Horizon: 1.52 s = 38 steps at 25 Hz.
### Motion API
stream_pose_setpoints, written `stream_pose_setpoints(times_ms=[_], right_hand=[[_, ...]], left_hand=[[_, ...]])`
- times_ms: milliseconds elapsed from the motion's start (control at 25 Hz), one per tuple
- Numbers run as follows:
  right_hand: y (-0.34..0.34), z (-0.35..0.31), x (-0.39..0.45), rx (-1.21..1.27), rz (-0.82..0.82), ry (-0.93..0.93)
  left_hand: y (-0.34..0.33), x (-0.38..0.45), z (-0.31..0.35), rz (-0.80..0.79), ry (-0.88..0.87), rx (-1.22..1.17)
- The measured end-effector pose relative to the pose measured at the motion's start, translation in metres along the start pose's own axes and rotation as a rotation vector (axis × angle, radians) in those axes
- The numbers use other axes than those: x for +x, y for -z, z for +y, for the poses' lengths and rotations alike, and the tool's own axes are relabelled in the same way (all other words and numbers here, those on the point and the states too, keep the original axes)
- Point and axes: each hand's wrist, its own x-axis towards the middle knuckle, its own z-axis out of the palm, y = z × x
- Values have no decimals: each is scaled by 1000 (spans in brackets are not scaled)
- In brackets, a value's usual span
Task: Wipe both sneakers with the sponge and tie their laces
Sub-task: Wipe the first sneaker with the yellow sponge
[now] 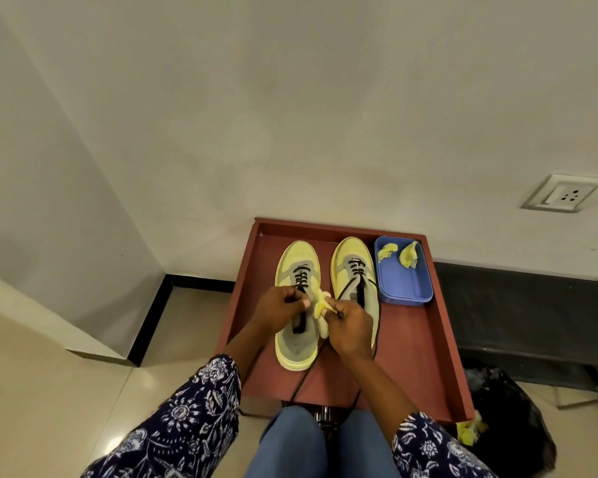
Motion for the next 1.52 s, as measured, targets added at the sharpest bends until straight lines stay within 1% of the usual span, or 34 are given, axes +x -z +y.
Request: stream_pose_setpoints(times_ms=[40, 120, 240, 320, 400, 560, 640, 720, 840, 1000, 1040, 1120, 1200, 1240, 1280, 1360, 1400, 1520], right_hand=[[-3, 6, -7, 8, 46, -47], [-13, 18, -25, -4, 90, -102], [-32, 34, -46, 57, 98, -183], [-43, 34, -54, 118, 92, -225], [-51, 27, -60, 185, 98, -227], [-58, 10, -68, 308, 159, -228], [-57, 8, -68, 326, 181, -217], [-57, 7, -63, 292, 198, -191], [-56, 10, -53, 169, 151, -145], [-52, 14, -44, 186, 133, -274], [-51, 13, -47, 176, 130, -257], [-50, 7, -58, 147, 115, -162], [-51, 3, -69, 122, 53, -75], [-53, 3, -70, 121, 50, -64], [-54, 3, -68, 137, 84, -83], [-58, 10, -58, 175, 174, -191], [-58, 13, -51, 188, 189, -246], [-55, 26, -36, 173, 146, -324]], left_hand=[[3, -1, -3, -10, -29, 141], [8, -5, -8, -110, -60, 298], [13, -12, -13, -274, -82, 349], [15, -14, -18, -320, -95, 373], [15, -16, -23, -336, -89, 373], [14, -19, -26, -307, -84, 274], [13, -20, -27, -297, -87, 258], [13, -22, -29, -307, -88, 235], [13, -23, -32, -308, -71, 163], [7, -24, -31, -300, -24, 128], [6, -24, -32, -287, -13, 130], [7, -24, -37, -256, -4, 140], [9, -23, -40, -235, -8, 163], [10, -23, -41, -228, -6, 172], [10, -24, -41, -222, -5, 180], [9, -26, -40, -214, -10, 190], [9, -26, -40, -209, -13, 188], [7, -28, -41, -185, -18, 189]])
